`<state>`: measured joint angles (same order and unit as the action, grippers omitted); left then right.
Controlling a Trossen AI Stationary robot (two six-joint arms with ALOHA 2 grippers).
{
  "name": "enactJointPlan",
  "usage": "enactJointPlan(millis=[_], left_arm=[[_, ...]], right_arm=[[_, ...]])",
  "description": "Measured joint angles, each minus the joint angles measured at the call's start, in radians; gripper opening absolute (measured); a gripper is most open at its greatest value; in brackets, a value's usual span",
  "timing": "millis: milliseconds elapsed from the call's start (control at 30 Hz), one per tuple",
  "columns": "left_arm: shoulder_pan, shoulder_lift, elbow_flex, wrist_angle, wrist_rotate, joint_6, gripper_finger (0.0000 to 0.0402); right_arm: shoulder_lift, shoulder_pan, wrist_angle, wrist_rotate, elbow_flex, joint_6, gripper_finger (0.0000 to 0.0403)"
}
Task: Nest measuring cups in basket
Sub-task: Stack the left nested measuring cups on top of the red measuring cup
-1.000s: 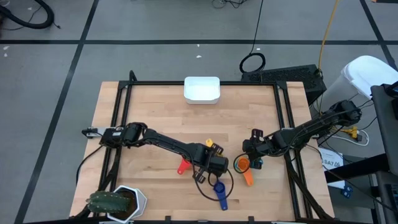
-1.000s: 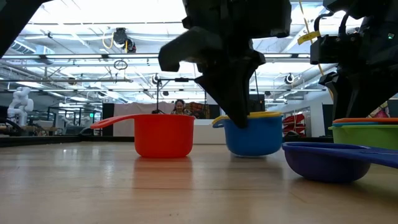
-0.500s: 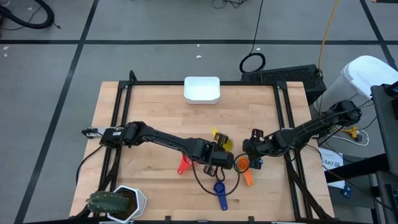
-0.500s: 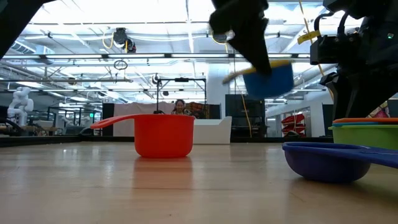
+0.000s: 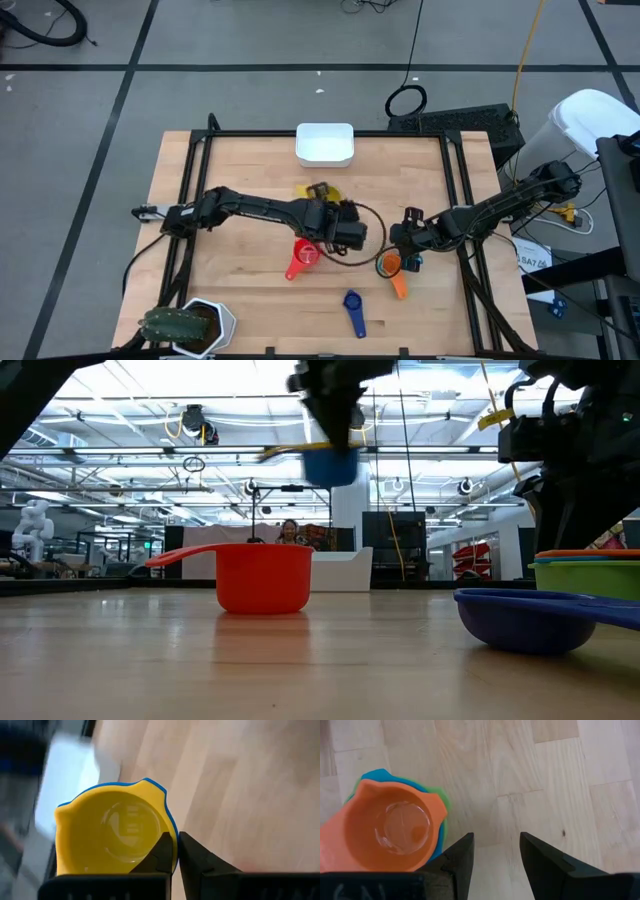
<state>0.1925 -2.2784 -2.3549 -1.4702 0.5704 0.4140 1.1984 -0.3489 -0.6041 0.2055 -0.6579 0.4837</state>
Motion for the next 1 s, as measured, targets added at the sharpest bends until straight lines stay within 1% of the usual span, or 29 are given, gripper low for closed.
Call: enactJointPlan(millis=[33, 100, 200, 267, 400, 500, 567, 667, 800, 1000], left_arm=[[0.001, 0.000, 0.001, -0.039, -0.007, 0.059, 0.0012], [0.003, -0.001, 0.001, -0.070, -0.051, 0.173, 0.0012], [0.014, -0.001, 0.001, -0.044, -0.120, 0.296, 0.0012], [0.023, -0.002, 0.001, 0.012, -0.124, 0.329, 0.0012], [0.034, -0.002, 0.001, 0.097, -0.129, 0.338, 0.0018], [0.029, -0.002, 0.001, 0.058, -0.133, 0.398, 0.0024], [0.027, -0.002, 0.001, 0.025, -0.142, 0.436, 0.0017], [0.039, -0.002, 0.001, -0.025, -0.192, 0.471, 0.0011], [0.064, -0.002, 0.001, -0.103, -0.232, 0.566, 0.0011], [0.104, -0.002, 0.001, -0.100, -0.287, 0.704, 0.0011]], right_arm=[[0.000, 0.000, 0.002, 0.000, 0.000, -0.003, 0.0151], [0.000, 0.000, 0.003, 0.001, 0.000, -0.013, 0.0151], [0.000, 0.000, 0.011, 0.001, 0.000, -0.024, 0.0151], [0.000, 0.000, 0.021, 0.001, 0.000, -0.026, 0.0151], [0.000, 0.000, 0.033, 0.000, 0.000, -0.028, 0.0151], [0.000, -0.002, 0.030, 0.000, 0.000, -0.026, 0.0151], [0.000, -0.008, 0.031, 0.002, 0.000, -0.028, 0.0151], [0.000, -0.016, 0.031, 0.002, 0.000, -0.064, 0.0151], [0.000, -0.015, 0.031, 0.003, 0.000, -0.115, 0.0151], [0.000, -0.015, 0.031, 0.003, 0.000, -0.187, 0.0151]])
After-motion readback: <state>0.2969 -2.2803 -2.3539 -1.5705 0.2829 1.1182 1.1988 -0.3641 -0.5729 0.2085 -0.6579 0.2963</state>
